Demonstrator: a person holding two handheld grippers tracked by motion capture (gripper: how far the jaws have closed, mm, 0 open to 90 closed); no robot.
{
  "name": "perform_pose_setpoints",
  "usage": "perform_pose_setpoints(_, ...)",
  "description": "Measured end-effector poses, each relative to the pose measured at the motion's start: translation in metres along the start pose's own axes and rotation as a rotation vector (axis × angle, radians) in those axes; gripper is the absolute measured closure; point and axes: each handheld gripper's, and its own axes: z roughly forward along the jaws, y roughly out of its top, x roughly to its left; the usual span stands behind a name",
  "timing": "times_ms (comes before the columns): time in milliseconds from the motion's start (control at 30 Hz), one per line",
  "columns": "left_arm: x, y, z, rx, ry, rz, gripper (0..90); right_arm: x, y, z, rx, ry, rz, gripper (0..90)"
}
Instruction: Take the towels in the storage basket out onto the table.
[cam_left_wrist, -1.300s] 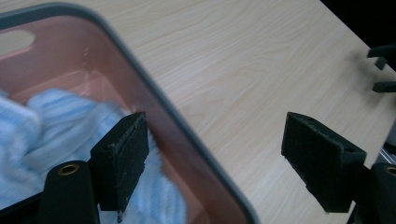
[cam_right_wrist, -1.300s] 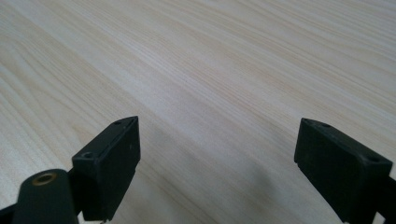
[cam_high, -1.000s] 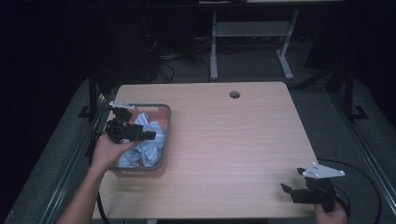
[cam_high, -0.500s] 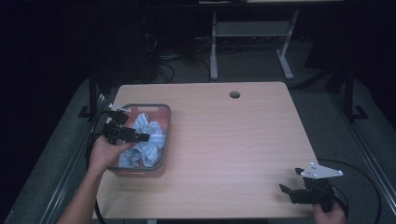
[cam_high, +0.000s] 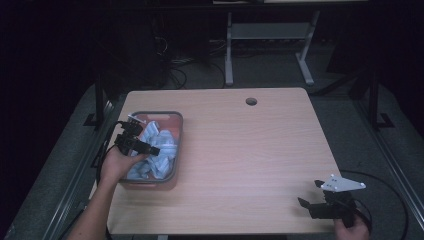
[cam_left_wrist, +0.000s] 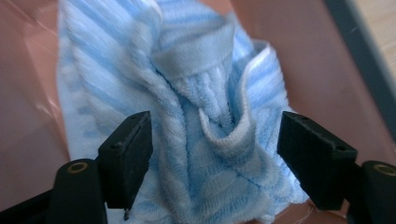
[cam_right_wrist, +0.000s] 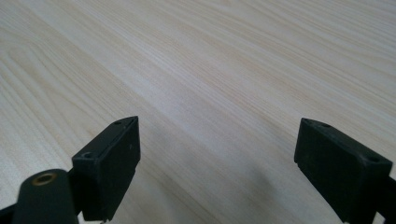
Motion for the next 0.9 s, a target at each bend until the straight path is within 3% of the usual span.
perform_pose_setpoints(167, -0.003, 0.002, 0.012, 0.073, 0.058, 0.006, 30.6, 0.0, 0.0, 0.0, -0.002, 0.002, -0.001, 13.7)
perform_pose_setpoints(500, -0.004, 0.01, 0.032, 0.186, 0.093, 0.027, 39.5, 0.002, 0.001, 0.002, -0.005, 0.013, -0.004, 13.7)
perform_pose_setpoints(800, -0.006, 0.008, 0.035, 0.192, 0.123, 0.038, 57.2, 0.005, 0.002, 0.002, -0.01, 0.014, -0.014, 13.7)
perform_pose_setpoints(900, -0.006, 0.009, 0.035, 0.196, 0.129, 0.033, 59.3, 0.005, 0.003, 0.003, -0.009, 0.016, -0.017, 13.7)
